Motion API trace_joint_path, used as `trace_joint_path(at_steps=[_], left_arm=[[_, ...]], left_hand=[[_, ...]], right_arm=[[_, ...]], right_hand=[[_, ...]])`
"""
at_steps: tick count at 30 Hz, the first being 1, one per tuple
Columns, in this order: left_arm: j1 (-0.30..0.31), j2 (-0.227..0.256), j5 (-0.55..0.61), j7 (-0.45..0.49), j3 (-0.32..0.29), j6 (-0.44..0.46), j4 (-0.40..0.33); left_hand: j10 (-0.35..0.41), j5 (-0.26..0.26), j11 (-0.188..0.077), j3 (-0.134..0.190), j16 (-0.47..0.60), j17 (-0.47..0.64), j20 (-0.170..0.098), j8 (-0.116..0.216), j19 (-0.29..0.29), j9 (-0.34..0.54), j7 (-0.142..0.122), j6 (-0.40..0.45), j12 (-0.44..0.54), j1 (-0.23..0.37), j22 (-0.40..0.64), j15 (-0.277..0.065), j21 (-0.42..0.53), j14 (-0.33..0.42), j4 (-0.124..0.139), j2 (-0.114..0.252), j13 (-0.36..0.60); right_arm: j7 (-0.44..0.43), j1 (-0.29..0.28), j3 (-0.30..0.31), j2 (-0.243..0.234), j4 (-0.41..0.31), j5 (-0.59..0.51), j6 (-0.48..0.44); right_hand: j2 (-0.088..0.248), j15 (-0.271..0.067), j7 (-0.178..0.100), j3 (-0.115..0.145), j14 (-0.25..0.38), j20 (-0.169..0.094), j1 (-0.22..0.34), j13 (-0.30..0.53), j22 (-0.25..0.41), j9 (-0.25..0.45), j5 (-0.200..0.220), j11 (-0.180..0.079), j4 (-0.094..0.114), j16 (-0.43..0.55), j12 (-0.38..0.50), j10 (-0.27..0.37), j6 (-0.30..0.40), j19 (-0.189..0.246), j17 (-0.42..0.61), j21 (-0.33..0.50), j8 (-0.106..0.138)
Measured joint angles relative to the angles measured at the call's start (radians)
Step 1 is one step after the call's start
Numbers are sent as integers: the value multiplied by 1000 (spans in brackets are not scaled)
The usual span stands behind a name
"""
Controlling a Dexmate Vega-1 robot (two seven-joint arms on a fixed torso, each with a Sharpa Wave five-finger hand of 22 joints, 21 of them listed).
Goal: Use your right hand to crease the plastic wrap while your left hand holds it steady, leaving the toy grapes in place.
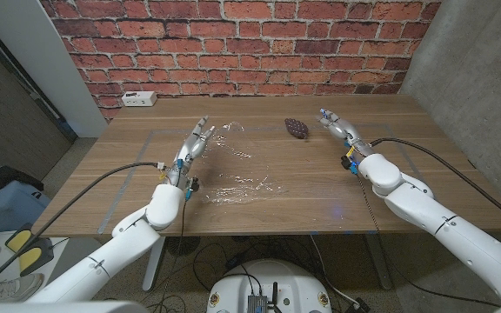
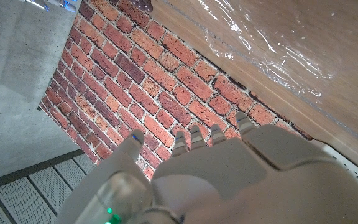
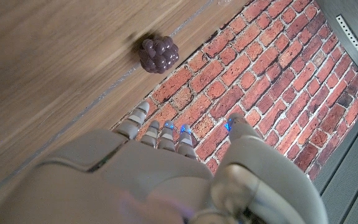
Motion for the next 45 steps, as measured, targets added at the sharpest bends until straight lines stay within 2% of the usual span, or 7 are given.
trace_joint_path(at_steps=[5, 13, 23, 38, 41, 45], left_arm=[[23, 10, 31, 14, -7, 14, -25], [70, 33, 91, 40, -25, 37, -75], [132, 53, 166, 76, -48, 73, -132], [215, 82, 274, 125, -81, 127, -195], [228, 85, 288, 132, -86, 133, -202], [245, 88, 309, 143, -93, 145, -211]], left_hand=[[9, 0, -6, 3, 0, 0, 0, 0, 0, 0, -2, 13, 0, 4, 0, -2, -5, 9, -3, 4, 0], [23, 0, -2, 2, 0, 0, 0, 0, 0, 0, -11, 29, 0, 8, 0, 0, -9, 25, -11, 0, 0], [45, -4, -12, 6, 0, 0, 0, 0, 0, 0, -19, 59, 0, 14, 0, -5, -12, 30, -23, -7, 0], [59, -4, -24, 15, 0, 0, 0, 7, 0, 0, -18, 114, 0, 45, 0, -14, -12, 50, -56, -11, 0], [79, -7, -28, 19, 0, 0, -1, 11, 0, 0, -14, 138, 0, 55, -3, -16, -12, 59, -74, -10, 0], [114, -7, -32, 23, 0, 0, -2, 15, 16, 0, -13, 170, 4, 75, -3, -13, -12, 74, -95, -12, -1]], right_arm=[[-5, -5, -6, -12, -28, -25, -19], [-19, -19, -16, -31, -83, -84, -59], [-33, -42, -27, -56, -155, -152, -119], [-44, -77, -41, -87, -239, -231, -195], [-47, -87, -42, -93, -257, -242, -207], [-54, -100, -43, -100, -279, -264, -231]], right_hand=[[-5, 4, -2, 2, 4, -3, 5, 0, 0, 0, 0, 1, -2, 0, 0, 2, 5, 3, 0, 0, 4], [-4, -6, -2, 10, 13, -1, 15, 0, 0, 0, -4, -1, -10, 6, 0, 18, 19, 12, 0, 0, 4], [1, -14, -4, 18, 21, -7, 20, 0, 0, 0, -4, -4, -18, 8, 8, 32, 32, 18, 0, 0, 8], [3, -14, -5, 27, 32, -4, 37, 0, 0, 0, -4, -9, -26, 8, 8, 52, 52, 22, 5, 0, 12], [3, -20, -9, 27, 38, -5, 37, 0, 0, 0, -4, -9, -27, 8, 14, 63, 62, 30, 5, 0, 12], [11, -31, -7, 33, 49, -20, 45, 0, 0, 4, -4, -15, -32, 14, 14, 68, 72, 45, 5, 5, 12]])
